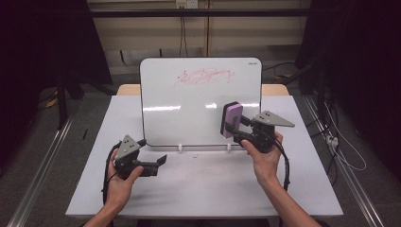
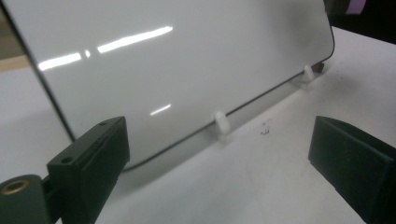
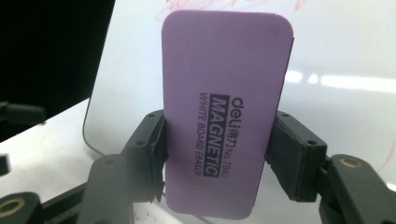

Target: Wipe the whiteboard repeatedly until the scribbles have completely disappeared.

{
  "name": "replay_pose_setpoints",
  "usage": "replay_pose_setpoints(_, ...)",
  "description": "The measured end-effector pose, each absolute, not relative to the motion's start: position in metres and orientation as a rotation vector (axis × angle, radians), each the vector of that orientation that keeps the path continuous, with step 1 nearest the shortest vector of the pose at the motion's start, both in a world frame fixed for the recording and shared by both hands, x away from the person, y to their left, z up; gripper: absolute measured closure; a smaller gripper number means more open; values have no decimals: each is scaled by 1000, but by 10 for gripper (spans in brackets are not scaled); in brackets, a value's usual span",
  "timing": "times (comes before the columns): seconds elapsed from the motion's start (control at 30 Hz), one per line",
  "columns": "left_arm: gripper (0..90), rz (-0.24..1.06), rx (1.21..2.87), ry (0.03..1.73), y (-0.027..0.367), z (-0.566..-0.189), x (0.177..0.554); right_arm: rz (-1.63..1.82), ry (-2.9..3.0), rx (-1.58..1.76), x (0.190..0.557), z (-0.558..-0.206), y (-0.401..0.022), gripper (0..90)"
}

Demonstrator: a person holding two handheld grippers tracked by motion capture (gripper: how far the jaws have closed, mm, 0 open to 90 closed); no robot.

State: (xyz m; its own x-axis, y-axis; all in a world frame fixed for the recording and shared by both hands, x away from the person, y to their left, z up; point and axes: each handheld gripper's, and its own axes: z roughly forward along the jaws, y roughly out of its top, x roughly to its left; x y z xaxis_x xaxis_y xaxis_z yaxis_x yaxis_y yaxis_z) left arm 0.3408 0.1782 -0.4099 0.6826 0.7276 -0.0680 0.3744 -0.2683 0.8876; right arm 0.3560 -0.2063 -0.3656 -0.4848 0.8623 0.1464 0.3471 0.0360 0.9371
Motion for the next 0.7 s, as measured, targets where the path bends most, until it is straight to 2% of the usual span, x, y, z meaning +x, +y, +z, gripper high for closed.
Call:
replay_pose_setpoints(0.27,54,438,1840,932,197,-427,325,1283,1835,1166,371,-350,-205,411)
replay_pose_setpoints(0.5,55,494,1822,933,199,-426,323,1171,1803,1134,387,-334,-209,411)
replay_pose_setpoints(0.7,55,486,1823,940,198,-428,322,1063,1815,1102,406,-322,-208,411)
